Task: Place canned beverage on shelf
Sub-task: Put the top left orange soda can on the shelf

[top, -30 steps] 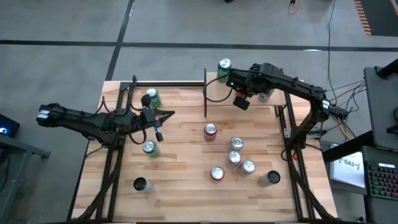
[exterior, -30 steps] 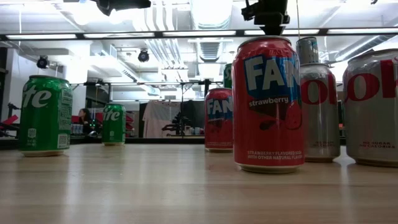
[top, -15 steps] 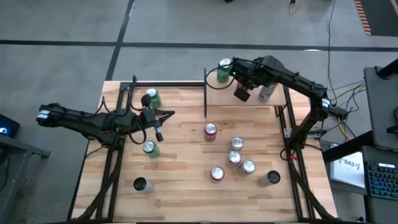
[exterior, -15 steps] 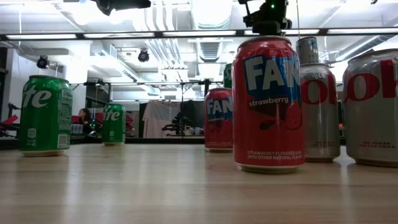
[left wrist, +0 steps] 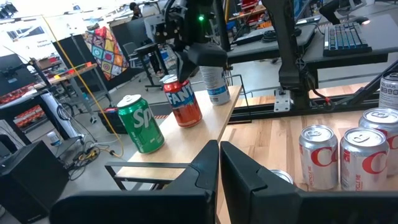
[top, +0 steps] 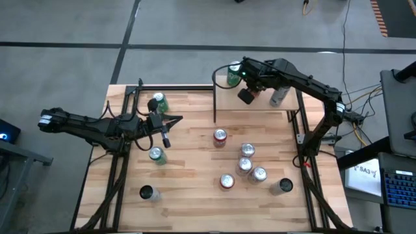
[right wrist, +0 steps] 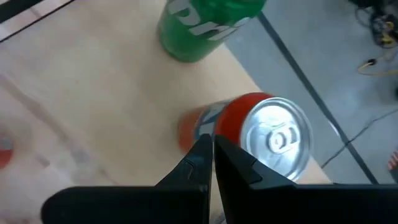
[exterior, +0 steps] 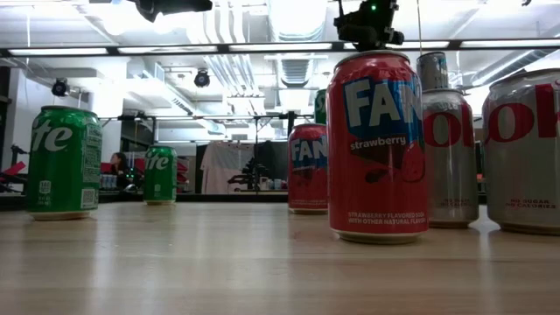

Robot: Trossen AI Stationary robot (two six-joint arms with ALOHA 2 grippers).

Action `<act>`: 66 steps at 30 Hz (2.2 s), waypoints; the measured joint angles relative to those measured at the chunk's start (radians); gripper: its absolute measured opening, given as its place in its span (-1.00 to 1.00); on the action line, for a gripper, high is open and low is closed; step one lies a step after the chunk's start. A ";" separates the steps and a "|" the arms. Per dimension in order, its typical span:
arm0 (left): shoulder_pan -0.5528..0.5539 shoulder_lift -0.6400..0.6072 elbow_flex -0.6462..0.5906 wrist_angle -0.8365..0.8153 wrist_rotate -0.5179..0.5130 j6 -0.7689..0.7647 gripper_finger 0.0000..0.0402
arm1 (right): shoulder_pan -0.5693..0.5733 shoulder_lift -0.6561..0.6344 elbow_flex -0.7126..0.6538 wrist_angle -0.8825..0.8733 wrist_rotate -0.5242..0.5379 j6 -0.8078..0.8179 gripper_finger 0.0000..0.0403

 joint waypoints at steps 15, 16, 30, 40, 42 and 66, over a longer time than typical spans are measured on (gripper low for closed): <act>0.000 0.000 0.000 0.000 0.000 0.000 -1.00 | -0.071 0.001 -0.001 0.004 0.036 -0.066 -0.96; 0.000 0.000 0.000 0.000 0.000 0.000 -1.00 | -0.077 0.001 -0.001 0.004 0.036 -0.071 -0.96; 0.000 0.000 0.000 -0.001 0.000 0.000 -1.00 | -0.074 -0.012 -0.001 -0.014 -0.030 -0.080 -0.96; 0.000 0.000 0.000 -0.001 0.000 0.000 -1.00 | -0.081 -0.018 0.014 -0.101 -0.017 -0.075 -0.96; 0.000 0.000 0.000 -0.001 0.000 0.000 -1.00 | -0.081 -0.015 0.014 -0.102 0.006 -0.078 -0.96; 0.000 0.000 0.000 -0.007 0.000 0.001 -1.00 | -0.118 0.022 0.014 -0.040 0.043 -0.101 -0.96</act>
